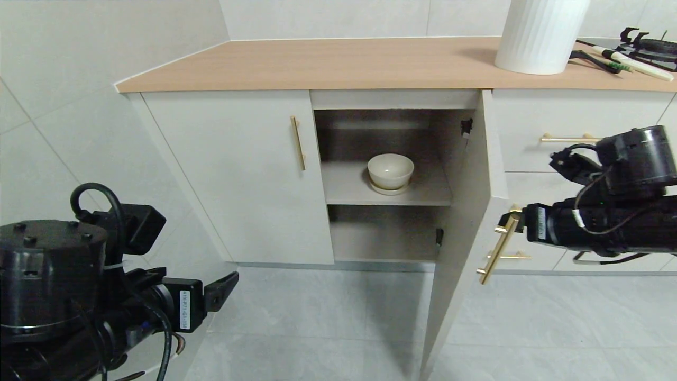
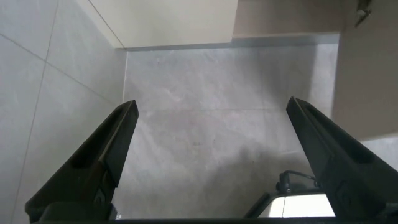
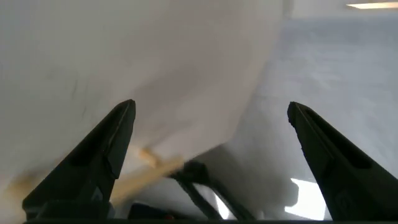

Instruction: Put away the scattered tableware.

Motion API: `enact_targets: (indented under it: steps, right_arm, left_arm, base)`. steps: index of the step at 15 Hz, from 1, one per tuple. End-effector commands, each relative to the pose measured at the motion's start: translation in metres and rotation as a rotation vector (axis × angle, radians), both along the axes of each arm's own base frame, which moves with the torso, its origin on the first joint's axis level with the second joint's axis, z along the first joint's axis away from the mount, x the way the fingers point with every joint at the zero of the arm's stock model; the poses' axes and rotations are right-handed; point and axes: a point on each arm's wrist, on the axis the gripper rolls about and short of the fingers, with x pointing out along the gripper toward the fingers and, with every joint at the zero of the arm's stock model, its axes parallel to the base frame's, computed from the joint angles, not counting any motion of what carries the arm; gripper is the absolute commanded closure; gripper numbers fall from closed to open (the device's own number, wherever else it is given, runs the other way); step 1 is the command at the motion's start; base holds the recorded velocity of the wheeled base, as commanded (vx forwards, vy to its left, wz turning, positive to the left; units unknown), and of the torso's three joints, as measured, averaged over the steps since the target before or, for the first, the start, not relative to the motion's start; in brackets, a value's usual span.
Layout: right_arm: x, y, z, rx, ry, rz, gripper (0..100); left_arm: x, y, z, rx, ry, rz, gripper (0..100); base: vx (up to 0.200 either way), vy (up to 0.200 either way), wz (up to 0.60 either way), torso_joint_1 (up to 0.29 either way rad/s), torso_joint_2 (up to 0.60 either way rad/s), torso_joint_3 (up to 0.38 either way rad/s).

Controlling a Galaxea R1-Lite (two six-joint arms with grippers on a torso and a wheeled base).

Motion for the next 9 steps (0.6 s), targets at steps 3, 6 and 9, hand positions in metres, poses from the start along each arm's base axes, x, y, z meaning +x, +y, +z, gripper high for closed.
enact_targets:
  steps: [3,6,9]
  right_arm:
    - [0.049,0.040,-0.042,0.062,0.031,0.038,0]
    - [0.057,0.044,-0.044,0.143,0.024,-0.011,0]
    - [0.057,0.046,-0.043,0.156,0.014,-0.013,0]
  left_arm:
    - [-0.001,0.000,0.000,0.000,-0.004,0.001,0]
    - [0.000,0.000,0.000,-0.006,-0.021,0.006,0]
    - [0.002,-0.002,-0.003,0.002,-0.007,0.006,0]
  base:
    - [0.000,0.000,0.00,0.000,0.00,0.000]
    - [0.000,0.000,0.00,0.000,0.00,0.000]
    - [0.000,0.000,0.00,0.000,0.00,0.000]
